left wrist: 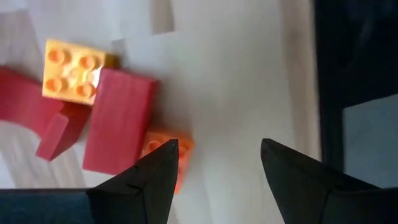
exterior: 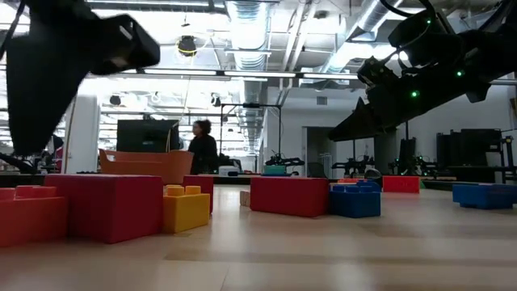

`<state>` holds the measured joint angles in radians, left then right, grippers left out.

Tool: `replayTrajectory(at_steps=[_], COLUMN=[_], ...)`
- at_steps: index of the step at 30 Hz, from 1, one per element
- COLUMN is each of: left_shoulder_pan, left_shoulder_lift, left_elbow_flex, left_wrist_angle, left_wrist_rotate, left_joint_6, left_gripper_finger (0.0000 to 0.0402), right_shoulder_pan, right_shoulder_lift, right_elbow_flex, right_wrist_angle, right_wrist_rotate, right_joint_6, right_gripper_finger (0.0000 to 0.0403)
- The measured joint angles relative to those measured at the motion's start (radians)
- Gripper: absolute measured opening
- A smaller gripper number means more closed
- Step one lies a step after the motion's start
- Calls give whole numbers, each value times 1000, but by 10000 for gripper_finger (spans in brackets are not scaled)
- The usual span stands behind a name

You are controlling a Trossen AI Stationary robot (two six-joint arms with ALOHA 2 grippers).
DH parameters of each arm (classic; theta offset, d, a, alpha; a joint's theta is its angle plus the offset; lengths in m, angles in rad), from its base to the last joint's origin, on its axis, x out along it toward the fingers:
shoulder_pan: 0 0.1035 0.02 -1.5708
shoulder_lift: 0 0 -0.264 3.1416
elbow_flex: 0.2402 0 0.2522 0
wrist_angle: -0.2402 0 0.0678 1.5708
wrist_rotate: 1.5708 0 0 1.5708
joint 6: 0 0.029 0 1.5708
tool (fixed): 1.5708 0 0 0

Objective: Sort blocks by size
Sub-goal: Put the small orange game piece into the orange bin

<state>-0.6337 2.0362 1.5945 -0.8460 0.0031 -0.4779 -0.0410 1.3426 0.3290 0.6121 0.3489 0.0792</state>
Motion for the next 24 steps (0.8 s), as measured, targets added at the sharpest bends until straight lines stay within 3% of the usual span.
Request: replayTrajectory(at_steps=[6,16,21,24], left_shoulder_pan=[41,100,104,88], left_shoulder_lift=[28,46,41,37], left_elbow_flex=[-1,-26,-11,17], left_wrist_angle=[29,-53,-64,-68], left_wrist_rotate=[9,-69,21,20], left_joint_6=[1,-38,6,38], left_gripper_finger=[221,222,222,221], right_shoulder_pan=[0,0,0,-1], right_shoulder_lift=[0,0,0,0], right_elbow_flex=[0,0,0,0], right_wrist_angle=[-1,-2,-2,-3], right_wrist_rotate=[0,0,0,0], right_joint_6=[0,2,1,-1], right_gripper_finger=[260,260,260,260])
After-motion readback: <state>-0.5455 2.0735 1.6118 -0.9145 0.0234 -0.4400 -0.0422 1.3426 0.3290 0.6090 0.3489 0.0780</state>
